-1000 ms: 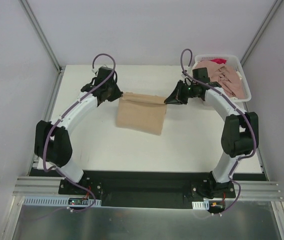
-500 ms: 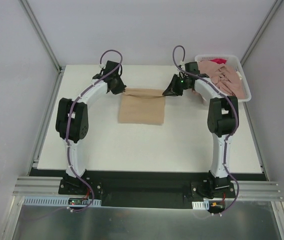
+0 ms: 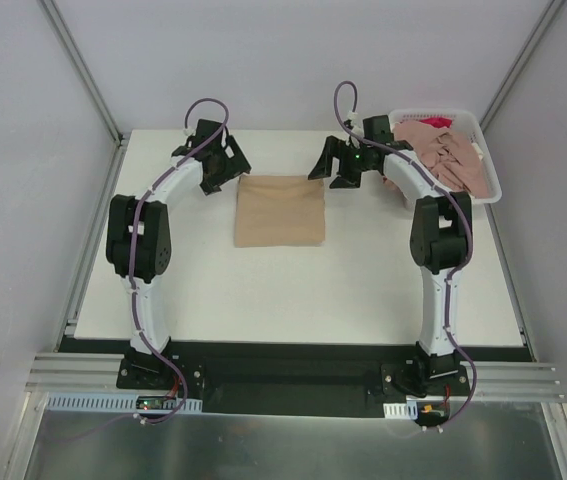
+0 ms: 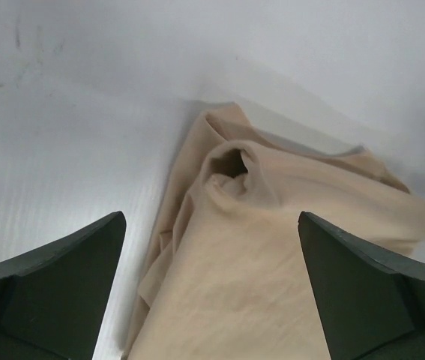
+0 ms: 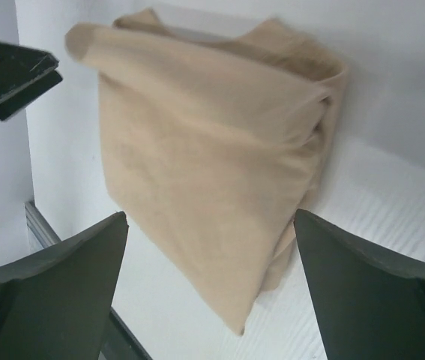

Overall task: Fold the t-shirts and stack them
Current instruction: Smooth out wrinkles on the folded tshirt

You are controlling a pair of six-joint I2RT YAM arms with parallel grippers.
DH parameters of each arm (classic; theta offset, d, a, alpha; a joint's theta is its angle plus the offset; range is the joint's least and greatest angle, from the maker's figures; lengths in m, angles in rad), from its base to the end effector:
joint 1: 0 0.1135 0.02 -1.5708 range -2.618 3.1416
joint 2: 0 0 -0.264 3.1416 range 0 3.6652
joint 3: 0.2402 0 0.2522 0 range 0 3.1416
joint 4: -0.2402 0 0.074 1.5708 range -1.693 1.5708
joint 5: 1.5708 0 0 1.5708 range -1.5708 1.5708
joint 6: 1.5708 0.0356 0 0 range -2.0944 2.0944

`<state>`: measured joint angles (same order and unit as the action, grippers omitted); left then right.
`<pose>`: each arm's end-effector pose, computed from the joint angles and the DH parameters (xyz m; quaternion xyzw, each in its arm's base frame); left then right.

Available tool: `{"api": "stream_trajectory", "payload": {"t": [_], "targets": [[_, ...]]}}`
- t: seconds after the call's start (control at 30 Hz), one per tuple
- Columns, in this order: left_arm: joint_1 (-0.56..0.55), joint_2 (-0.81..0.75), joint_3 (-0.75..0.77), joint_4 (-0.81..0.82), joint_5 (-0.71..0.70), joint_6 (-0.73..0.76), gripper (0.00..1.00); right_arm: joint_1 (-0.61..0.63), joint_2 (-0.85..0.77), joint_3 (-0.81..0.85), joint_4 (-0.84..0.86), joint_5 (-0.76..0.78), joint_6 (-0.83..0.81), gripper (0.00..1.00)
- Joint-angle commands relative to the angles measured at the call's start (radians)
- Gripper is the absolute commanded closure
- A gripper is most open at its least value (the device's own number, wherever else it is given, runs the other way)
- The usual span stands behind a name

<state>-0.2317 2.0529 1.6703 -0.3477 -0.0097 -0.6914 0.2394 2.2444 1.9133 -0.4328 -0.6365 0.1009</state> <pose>0.4611 -0.1084 0.2385 -0.2099 0.8885 -0.1777 0.3673 0.4904 0.1415 0.2260 -0.1830 0.8629 0.3468 0.3188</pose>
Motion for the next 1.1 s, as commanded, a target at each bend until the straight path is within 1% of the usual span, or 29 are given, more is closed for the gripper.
{"api": "stream_trajectory", "payload": {"t": [0.0,0.03,0.07,0.1,0.2,0.3,0.37,0.43,0.5,0.57,0.63,0.73,0.77,0.9,1.07], "targets": [[-0.024,-0.117,-0.043,0.030,0.135,-0.008,0.01,0.052,-0.169,-0.085,0.029,-0.034,-0.047,0.03],[-0.027,-0.117,-0.055,0.045,0.169,-0.011,0.01,0.058,-0.172,-0.094,0.031,-0.038,-0.041,0.03],[-0.029,-0.109,-0.060,0.059,0.245,-0.014,0.01,0.064,-0.167,-0.092,0.031,-0.037,-0.035,0.03],[-0.031,-0.102,-0.063,0.087,0.273,-0.019,0.01,0.072,-0.160,-0.088,0.032,-0.037,-0.026,0.03],[-0.029,-0.045,-0.038,0.101,0.315,-0.034,0.01,0.080,-0.121,-0.060,0.061,-0.046,0.009,0.03],[-0.026,0.030,0.023,0.101,0.361,-0.042,0.01,0.080,-0.072,-0.024,0.094,-0.042,0.039,0.03],[-0.026,0.079,0.075,0.102,0.364,-0.045,0.01,0.081,-0.026,0.039,0.094,-0.034,0.046,0.03],[-0.024,0.107,0.127,0.101,0.318,-0.042,0.01,0.081,0.029,0.087,0.092,-0.035,0.039,0.03],[-0.015,0.153,0.185,0.101,0.272,-0.043,0.01,0.080,0.091,0.170,0.097,-0.019,0.033,0.03],[-0.009,0.211,0.227,0.101,0.261,-0.056,0.01,0.078,0.141,0.232,0.098,0.014,0.034,0.03],[0.005,0.249,0.279,0.101,0.278,-0.082,0.01,0.075,0.216,0.318,0.101,0.021,0.049,0.03],[0.018,0.317,0.325,0.101,0.321,-0.109,0.01,0.072,0.296,0.363,0.126,0.043,0.069,0.03],[0.020,0.340,0.331,0.101,0.326,-0.112,0.01,0.071,0.310,0.365,0.147,0.044,0.074,0.03],[0.022,0.349,0.303,0.101,0.340,-0.119,0.01,0.066,0.382,0.385,0.160,0.075,0.117,0.03],[0.022,0.316,0.246,0.101,0.346,-0.100,0.01,0.063,0.394,0.389,0.190,0.106,0.154,0.03]]}}
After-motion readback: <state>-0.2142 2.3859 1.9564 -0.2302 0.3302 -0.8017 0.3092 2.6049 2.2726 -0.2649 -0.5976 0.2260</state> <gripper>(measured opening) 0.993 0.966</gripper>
